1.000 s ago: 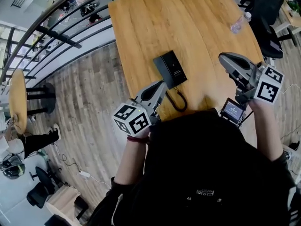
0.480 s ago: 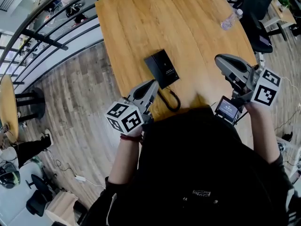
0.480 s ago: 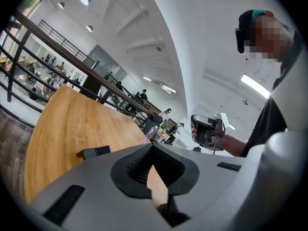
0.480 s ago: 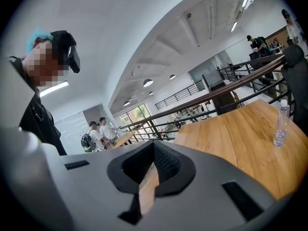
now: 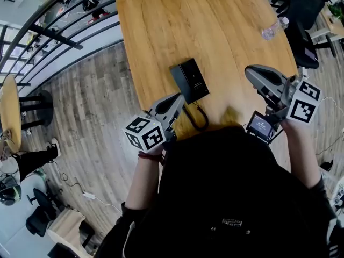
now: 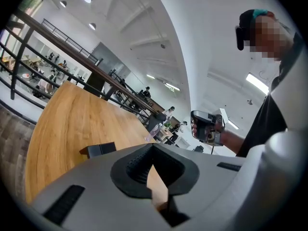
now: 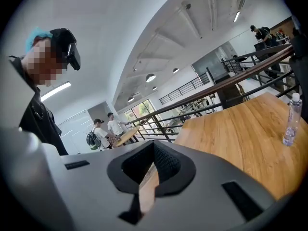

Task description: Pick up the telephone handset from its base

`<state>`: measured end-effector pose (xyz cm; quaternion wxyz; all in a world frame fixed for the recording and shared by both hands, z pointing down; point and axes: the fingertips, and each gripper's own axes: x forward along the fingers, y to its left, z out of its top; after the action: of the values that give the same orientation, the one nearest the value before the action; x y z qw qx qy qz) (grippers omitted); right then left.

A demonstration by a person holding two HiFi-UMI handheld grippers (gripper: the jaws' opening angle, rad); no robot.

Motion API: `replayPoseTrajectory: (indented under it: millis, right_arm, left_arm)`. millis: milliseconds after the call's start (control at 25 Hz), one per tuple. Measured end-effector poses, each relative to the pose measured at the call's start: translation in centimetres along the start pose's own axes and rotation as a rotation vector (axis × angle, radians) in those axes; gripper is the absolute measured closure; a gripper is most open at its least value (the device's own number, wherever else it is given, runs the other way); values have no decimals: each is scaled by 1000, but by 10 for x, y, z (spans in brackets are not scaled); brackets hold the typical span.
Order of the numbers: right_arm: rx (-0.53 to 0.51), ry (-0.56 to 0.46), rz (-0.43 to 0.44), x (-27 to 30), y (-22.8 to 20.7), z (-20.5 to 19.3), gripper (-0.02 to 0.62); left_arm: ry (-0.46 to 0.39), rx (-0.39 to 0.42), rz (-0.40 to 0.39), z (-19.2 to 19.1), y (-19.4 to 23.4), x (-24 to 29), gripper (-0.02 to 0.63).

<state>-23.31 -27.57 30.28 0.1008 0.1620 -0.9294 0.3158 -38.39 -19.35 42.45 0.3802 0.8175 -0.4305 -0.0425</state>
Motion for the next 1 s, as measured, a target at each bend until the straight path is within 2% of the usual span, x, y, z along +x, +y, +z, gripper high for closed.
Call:
replayPoseTrajectory:
  millis: [200,320,400,520,600,800,1000]
  right_arm:
    - [4,18,3,2,-7,-3,580]
    - [9,31,-8,-4,-15,-5,580]
    - [18,34,-17,-7,-21,-4,580]
    - [36,40,-22,-10,-27,-5,580]
    - [40,45,-27,-13,-33,-5,580]
    - [42,49,-39,-20,-42,-7,580]
    - [55,41,-62,-33,-52,-6,580]
  left_arm:
    - [-39,58,22,-2,17,-2,601]
    - [-18,24,13,-13,31,3,601]
    - [22,8,-24,-23,34,8,495]
    - [61,4,-57,-32,36,12,464]
    - [65,-41,-63,-38,46,19,432]
    - [95,-138,-29,-62,83,33,397]
    - [160,-169,13,-83,102,46,347]
